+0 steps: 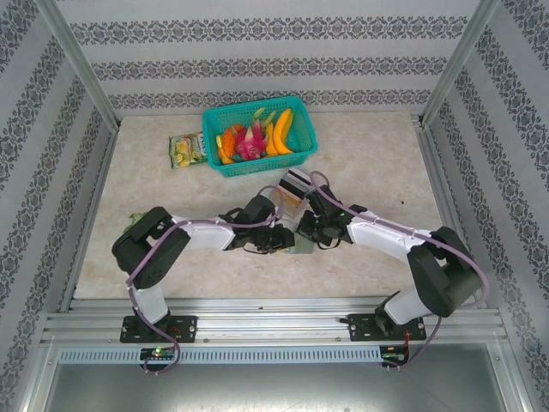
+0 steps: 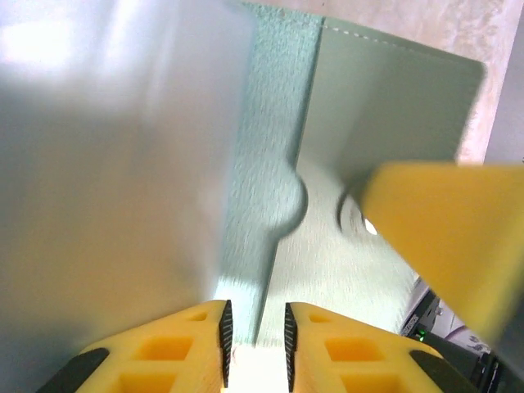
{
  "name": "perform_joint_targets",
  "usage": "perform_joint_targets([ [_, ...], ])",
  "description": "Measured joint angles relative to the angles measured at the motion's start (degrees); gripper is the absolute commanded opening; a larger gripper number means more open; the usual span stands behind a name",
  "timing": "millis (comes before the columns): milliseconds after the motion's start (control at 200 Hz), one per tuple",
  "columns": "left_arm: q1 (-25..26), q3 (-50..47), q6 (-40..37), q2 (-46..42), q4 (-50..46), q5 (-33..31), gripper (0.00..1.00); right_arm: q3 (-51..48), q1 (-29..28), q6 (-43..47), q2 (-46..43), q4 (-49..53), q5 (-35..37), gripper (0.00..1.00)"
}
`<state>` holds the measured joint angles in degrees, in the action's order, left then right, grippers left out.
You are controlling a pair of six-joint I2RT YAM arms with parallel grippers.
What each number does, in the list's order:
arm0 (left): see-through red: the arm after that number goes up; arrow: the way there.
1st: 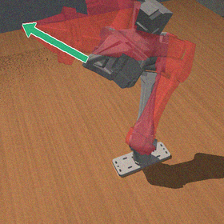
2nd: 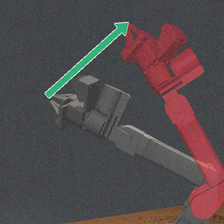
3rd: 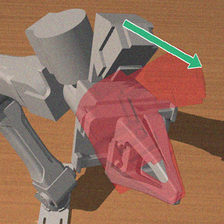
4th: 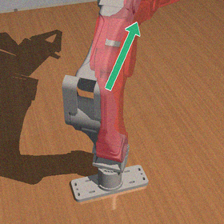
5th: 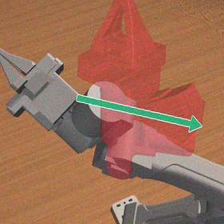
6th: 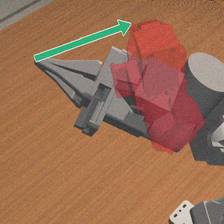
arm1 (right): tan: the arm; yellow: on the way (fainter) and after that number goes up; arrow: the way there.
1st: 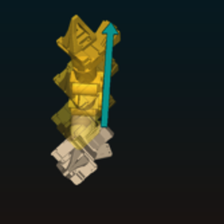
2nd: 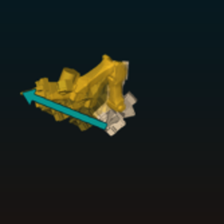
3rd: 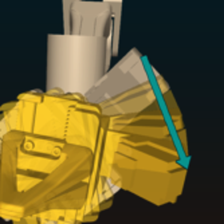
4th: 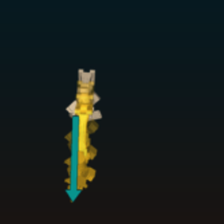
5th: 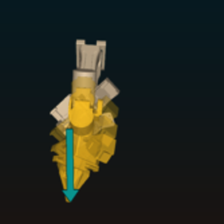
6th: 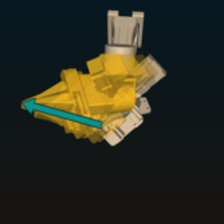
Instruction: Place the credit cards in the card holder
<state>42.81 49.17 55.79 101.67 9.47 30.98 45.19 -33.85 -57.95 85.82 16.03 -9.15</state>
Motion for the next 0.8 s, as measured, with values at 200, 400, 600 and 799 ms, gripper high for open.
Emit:
perform_joint_targets([
  [200,-0.33,-3.19,-1.31,-11.96,-2.43,-7.17,0.40,1.29,-0.04,4.92,4.17,0.22,-1.73,0.09],
  [400,-3.69,-3.17,-2.19,-13.07,-3.45,-8.79,0.47,4.57,-0.07,8.50,7.32,0.35,-3.19,0.12],
  [600,-5.05,-2.71,-2.23,-8.74,-3.87,-7.82,0.47,5.01,-0.07,10.23,9.73,1.03,-3.37,0.12],
  [799,-5.05,-1.53,-2.38,-6.01,-3.48,-5.44,0.36,4.22,-0.04,10.43,9.81,0.48,-3.37,0.11],
])
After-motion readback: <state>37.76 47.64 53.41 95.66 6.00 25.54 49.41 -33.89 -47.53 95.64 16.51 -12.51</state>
